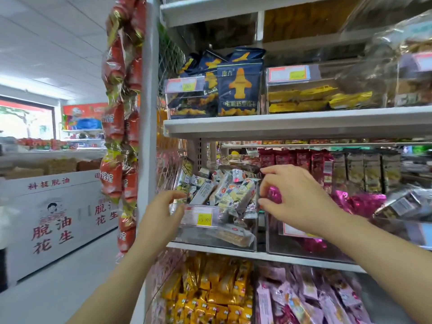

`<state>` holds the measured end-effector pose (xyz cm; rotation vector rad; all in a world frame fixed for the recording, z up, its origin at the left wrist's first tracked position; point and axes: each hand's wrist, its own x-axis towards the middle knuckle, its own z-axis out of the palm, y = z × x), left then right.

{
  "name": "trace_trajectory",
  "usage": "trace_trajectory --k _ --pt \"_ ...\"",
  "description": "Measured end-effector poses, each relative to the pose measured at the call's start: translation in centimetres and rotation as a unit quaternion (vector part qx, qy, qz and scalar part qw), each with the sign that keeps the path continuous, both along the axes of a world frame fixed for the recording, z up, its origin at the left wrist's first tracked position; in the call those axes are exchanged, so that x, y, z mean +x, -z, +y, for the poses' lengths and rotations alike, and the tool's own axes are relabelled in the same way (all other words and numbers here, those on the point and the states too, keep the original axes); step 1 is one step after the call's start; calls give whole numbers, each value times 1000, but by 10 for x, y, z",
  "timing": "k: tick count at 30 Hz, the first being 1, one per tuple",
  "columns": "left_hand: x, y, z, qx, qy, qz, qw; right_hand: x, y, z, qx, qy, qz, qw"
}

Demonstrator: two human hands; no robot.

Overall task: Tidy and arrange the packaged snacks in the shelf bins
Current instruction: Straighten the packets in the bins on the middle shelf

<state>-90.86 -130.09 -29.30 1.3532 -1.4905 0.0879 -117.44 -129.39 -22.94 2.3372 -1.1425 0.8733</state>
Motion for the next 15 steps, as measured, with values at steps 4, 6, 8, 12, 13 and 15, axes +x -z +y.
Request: trace_trajectory --k 4,6,8,12,13,15 --pt "19 -4 -8 9 -21 -14 1000 45 -6 -12 27 -35 24 999" --pt "26 -3 -11 14 -19 -20 1000 69 -8 -22 59 -48 30 997" --pt "33 -2 -13 12 -15 -32 999 91 -9 -34 98 -65 26 993" --pt "50 4 -20 7 18 -25 1000 134 -13 -59 147 -89 17 985" --pt "54 5 -21 2 28 -22 999 144 -15 -65 157 -92 11 983" --pt "60 7 -24 -17 35 -22 999 160 -17 -78 169 -93 -2 981"
